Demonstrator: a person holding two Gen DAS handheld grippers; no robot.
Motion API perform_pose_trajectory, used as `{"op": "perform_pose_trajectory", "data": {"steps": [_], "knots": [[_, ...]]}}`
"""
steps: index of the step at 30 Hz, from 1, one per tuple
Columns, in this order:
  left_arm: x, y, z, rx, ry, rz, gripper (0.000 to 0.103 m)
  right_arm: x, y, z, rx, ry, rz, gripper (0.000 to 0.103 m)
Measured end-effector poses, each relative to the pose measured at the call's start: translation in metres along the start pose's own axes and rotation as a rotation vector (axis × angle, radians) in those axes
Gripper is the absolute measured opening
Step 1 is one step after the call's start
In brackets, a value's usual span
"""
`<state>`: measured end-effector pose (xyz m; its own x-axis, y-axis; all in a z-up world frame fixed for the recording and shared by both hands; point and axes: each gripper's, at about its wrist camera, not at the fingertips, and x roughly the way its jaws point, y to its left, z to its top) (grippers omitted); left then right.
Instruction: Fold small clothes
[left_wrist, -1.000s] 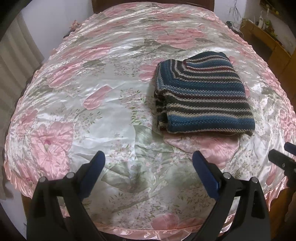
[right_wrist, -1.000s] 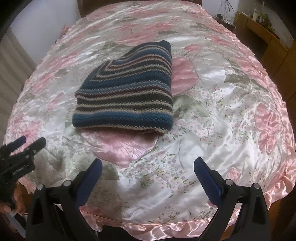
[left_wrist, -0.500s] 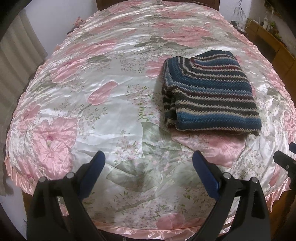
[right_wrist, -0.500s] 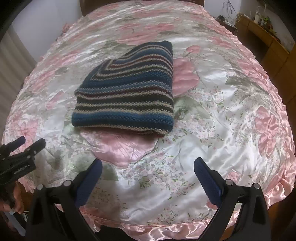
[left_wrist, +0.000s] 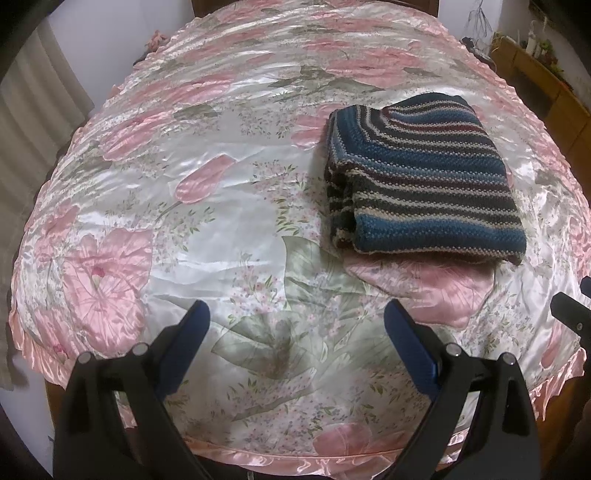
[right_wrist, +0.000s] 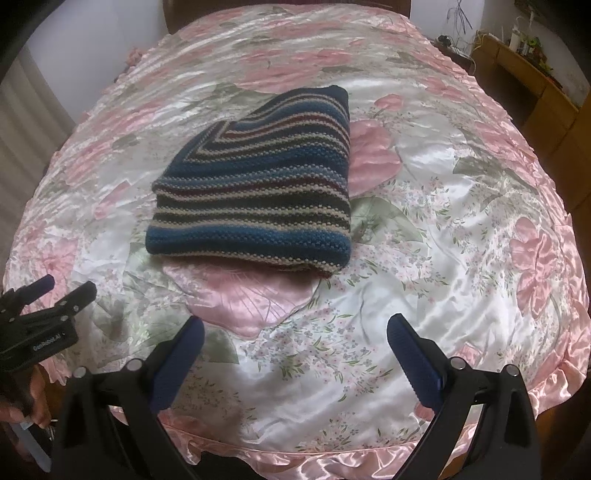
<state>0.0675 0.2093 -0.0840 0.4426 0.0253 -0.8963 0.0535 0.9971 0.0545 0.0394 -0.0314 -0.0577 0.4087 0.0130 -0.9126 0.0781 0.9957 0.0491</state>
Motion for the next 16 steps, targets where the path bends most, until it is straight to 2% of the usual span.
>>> {"op": "perform_pose_trajectory", "data": {"steps": [7,16], "knots": [[0.002,0.0003,-0.0004,0.002,0.006,0.0,0.095,0.0032,-0.001,0.0017,-0.008,0.009,-0.034,0.1],[0.0057,0.0029,-0.0023,0.005,0.013,0.001,0.095,0.0033,-0.003,0.002,-0.013,0.007,-0.037,0.1]]}}
